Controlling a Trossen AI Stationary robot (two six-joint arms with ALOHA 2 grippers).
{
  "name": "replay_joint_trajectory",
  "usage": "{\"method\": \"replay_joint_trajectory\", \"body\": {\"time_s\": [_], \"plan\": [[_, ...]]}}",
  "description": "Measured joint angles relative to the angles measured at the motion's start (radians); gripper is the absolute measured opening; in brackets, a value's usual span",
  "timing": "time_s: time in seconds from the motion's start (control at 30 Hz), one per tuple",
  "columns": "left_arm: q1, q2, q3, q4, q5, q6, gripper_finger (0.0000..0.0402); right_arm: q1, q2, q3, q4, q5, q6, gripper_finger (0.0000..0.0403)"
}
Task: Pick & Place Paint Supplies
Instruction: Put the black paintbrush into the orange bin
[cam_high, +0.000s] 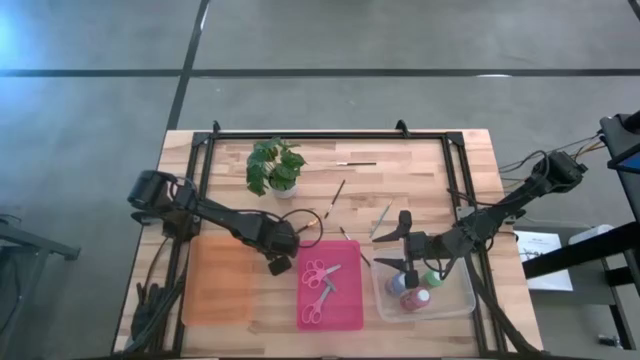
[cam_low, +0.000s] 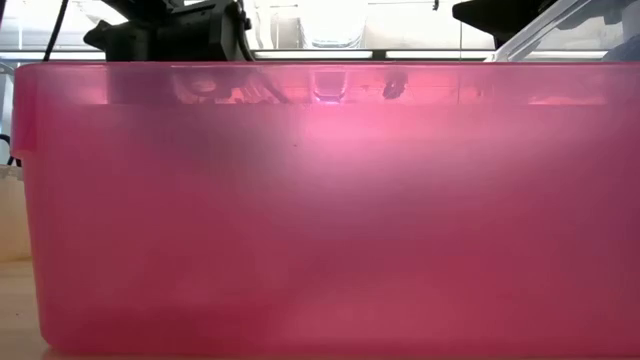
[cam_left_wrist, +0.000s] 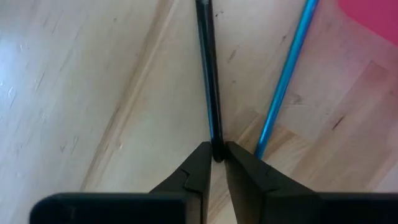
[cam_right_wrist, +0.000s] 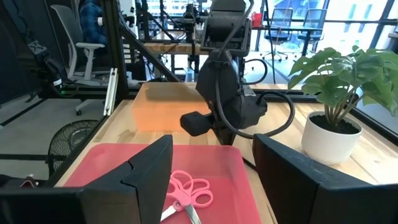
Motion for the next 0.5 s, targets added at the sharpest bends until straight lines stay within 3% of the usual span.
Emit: {"method": "replay_joint_trajectory", "body": {"time_s": [0.5], "plan": [[0.004, 0.034, 0.049, -0.046, -0.047, 0.003, 0.0006, 0.000, 0.000, 0.000, 0.000, 0.000, 0.000, 0.0219]]}}
